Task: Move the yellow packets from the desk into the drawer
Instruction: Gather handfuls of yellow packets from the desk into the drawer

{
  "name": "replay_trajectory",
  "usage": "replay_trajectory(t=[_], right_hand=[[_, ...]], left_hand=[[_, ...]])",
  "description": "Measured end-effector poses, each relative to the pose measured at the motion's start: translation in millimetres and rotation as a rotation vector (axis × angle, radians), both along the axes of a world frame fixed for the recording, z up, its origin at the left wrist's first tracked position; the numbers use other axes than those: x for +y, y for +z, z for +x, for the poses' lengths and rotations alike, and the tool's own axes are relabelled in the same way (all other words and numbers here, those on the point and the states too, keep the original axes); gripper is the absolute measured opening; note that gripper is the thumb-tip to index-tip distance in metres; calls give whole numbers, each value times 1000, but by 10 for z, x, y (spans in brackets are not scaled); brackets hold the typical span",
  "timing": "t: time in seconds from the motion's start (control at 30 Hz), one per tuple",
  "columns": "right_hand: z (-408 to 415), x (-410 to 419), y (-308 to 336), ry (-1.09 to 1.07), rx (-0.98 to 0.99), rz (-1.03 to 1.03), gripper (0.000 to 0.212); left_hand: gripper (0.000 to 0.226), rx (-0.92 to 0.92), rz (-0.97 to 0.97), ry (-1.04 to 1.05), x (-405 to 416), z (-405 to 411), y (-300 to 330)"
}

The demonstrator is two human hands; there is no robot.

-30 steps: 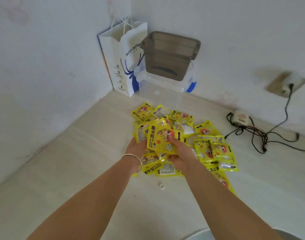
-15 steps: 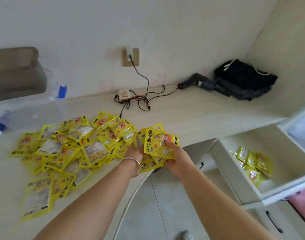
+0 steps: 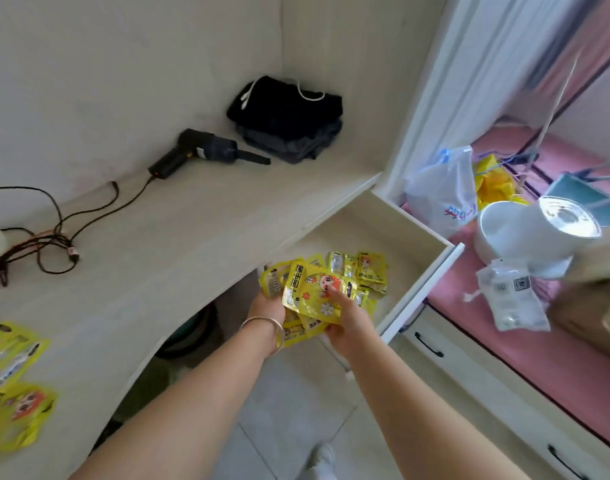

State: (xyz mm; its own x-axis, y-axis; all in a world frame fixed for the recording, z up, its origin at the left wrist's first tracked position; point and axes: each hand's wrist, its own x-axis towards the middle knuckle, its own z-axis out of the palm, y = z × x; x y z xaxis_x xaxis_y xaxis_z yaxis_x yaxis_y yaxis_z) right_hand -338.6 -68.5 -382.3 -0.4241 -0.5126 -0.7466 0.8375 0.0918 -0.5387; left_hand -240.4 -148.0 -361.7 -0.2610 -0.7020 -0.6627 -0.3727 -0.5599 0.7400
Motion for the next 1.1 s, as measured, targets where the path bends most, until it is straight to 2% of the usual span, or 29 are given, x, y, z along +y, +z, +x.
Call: replay_trajectory(t=[0.07, 0.13, 0.23, 0.4, 0.67, 0.73, 0.87, 1.0, 1.1], right_hand=[[-215, 73, -90, -26, -13, 35, 30], [-379, 105, -204, -61, -43, 69, 37], [-588, 58, -371, -118, -76, 104, 41], [-946, -203, -661, -166, -122, 164, 15], [-1435, -551, -1287, -219, -169, 324, 16], [-1558, -619, -1432, -251, -178, 347, 25], [-1754, -766, -1678, -330, -204, 358, 41], [-1895, -903, -1825, -422, -238, 402, 50], [-1998, -998, -1891, -456, -236, 406, 50]], left_hand=[[19, -23, 43, -5, 1, -265, -244], [35, -55, 71, -19, -54, -464, -496], [20, -98, 91, -57, -125, -733, -516], [31, -110, 158, -103, -436, -1194, -836], [31, -171, 268, -201, -927, -1806, -1484], [32, -197, 236, -228, -1034, -1937, -1658], [18, -185, 279, -145, -1186, -2122, -1916], [47, -180, 309, -35, -1324, -2205, -2150], [71, -249, 283, 23, -1430, -2238, -2203]])
